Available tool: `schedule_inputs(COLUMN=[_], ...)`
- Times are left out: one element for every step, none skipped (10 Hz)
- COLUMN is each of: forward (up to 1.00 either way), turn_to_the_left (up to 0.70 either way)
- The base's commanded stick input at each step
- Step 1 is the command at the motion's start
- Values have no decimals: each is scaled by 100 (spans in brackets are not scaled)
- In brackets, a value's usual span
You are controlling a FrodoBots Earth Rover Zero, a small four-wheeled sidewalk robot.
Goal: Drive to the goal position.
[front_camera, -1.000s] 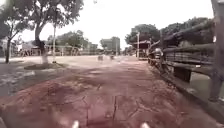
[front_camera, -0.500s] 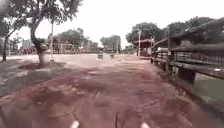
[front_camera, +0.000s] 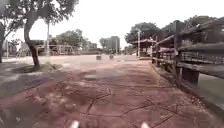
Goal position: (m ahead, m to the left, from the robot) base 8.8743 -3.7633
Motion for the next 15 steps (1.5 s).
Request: schedule_inputs(forward=[70, 70, 70, 70, 70, 70, 70, 70, 70, 70, 70, 70, 70, 70, 70], turn_to_the_left=[0, 0, 0, 0, 0, 0, 0, 0, 0, 0, 0, 0, 0, 0, 0])
